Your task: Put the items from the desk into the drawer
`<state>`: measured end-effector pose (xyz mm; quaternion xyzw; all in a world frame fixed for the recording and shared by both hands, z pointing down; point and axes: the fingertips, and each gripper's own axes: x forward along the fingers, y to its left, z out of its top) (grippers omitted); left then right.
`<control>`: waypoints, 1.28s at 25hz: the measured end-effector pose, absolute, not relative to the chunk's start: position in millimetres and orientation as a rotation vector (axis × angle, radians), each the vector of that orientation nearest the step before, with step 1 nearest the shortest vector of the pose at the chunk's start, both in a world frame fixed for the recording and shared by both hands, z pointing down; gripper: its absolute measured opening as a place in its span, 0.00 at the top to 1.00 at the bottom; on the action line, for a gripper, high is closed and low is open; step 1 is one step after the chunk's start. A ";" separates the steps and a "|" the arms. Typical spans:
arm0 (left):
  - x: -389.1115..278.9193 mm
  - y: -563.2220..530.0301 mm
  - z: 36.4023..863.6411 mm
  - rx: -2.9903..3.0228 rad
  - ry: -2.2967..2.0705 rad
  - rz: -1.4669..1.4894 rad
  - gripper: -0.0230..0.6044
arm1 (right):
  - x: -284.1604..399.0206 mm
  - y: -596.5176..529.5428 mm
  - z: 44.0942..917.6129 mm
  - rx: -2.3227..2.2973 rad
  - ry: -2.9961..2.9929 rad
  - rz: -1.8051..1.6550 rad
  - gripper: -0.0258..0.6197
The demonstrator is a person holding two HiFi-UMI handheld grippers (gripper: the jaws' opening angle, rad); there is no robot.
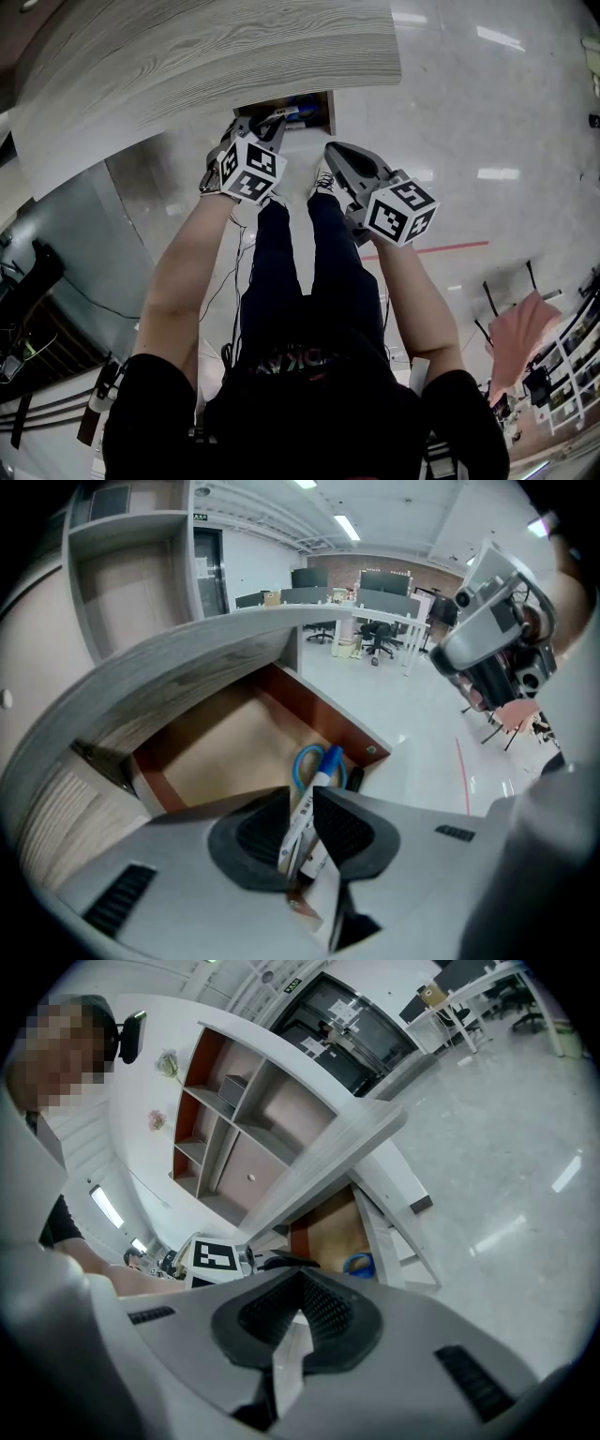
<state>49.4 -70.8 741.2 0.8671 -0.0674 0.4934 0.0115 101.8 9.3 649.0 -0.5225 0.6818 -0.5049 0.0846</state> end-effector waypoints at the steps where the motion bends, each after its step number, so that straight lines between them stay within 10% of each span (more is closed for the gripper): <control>1: 50.6 -72.1 741.6 2.704 -0.213 1.534 0.84 | 102.7 7.8 649.7 -1.558 2.035 -1.506 0.93; 32: -26.5 -51.7 522.7 2.616 -0.454 0.780 0.95 | 48.5 -23.6 508.2 -1.493 2.331 -1.158 0.93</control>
